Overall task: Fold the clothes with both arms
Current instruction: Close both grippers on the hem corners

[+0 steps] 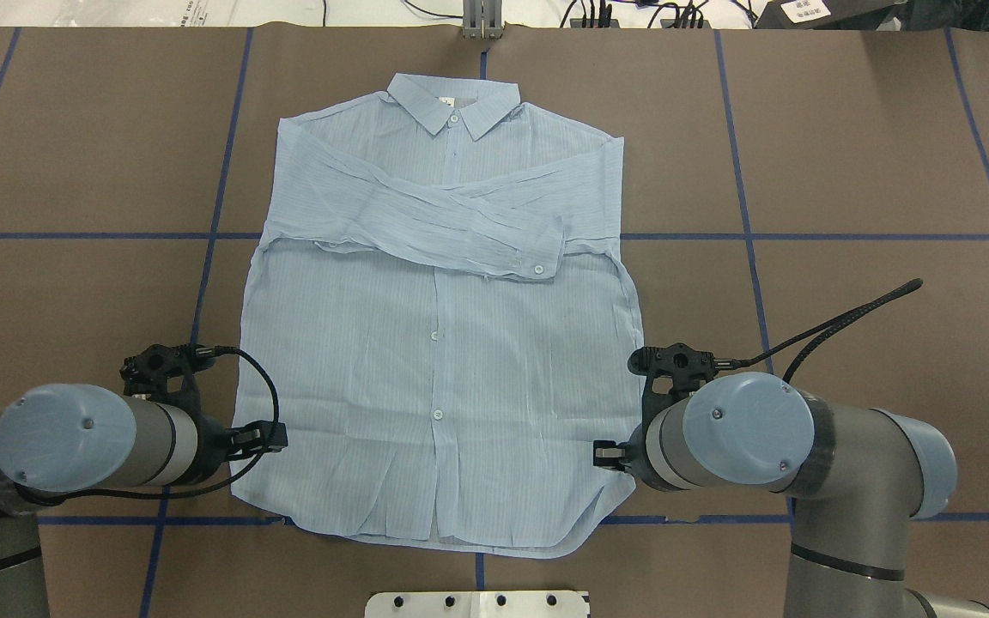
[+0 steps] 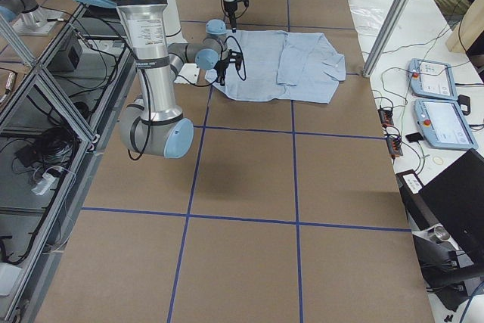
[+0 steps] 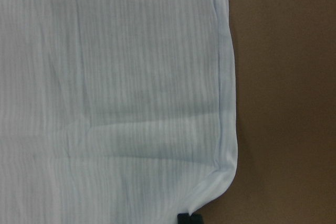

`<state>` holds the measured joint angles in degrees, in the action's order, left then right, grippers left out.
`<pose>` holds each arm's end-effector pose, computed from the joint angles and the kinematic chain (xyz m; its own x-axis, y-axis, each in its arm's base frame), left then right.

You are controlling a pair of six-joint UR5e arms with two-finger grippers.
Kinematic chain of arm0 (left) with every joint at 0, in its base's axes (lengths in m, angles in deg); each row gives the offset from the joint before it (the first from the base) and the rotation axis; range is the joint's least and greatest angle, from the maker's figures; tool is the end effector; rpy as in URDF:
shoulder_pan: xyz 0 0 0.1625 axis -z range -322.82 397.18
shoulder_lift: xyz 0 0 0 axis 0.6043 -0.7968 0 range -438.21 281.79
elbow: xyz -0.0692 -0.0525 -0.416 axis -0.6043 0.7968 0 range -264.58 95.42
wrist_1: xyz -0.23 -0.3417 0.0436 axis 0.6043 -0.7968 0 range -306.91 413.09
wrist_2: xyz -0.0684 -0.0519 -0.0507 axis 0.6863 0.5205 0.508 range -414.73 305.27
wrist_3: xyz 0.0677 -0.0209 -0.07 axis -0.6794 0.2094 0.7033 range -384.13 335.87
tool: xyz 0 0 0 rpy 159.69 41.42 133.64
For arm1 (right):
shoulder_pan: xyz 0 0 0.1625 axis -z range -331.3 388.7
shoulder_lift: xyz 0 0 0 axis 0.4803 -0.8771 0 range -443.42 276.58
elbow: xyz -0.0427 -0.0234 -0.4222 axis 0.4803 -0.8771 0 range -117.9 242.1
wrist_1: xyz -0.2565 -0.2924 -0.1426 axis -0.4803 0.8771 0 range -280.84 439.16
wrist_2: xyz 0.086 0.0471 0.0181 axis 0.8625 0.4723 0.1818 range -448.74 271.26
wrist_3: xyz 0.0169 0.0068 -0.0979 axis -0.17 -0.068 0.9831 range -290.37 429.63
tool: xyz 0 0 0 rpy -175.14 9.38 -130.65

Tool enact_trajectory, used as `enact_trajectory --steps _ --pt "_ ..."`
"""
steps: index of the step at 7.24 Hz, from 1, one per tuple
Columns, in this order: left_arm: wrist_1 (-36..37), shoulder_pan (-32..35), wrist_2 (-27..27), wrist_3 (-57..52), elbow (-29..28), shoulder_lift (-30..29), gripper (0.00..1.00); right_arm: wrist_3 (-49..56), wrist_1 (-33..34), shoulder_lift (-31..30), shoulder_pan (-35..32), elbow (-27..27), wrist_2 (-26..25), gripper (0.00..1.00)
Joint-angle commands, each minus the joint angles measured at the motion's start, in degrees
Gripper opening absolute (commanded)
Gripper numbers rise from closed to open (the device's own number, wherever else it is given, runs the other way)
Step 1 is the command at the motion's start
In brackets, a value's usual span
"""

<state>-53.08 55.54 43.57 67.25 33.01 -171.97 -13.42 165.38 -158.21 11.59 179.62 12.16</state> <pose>0.4397 -0.2713 0.3755 0.6356 -0.2361 -0.7350 0.2260 0.9673 -0.1152 -0.4817 -0.2680 0.3015 0.6720 0.0828 0.7359 -0.0773 0.9961 -0.0415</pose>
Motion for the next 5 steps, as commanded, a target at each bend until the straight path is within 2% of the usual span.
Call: enact_trajectory --steps 1,5 --pt "-0.01 -0.17 -0.04 0.20 -0.70 0.07 0.77 0.09 0.00 0.00 -0.11 0.08 0.00 0.00" --pt "-0.01 -0.17 -0.04 0.11 -2.02 0.16 0.62 0.09 0.00 0.00 -0.38 -0.09 0.00 0.00"
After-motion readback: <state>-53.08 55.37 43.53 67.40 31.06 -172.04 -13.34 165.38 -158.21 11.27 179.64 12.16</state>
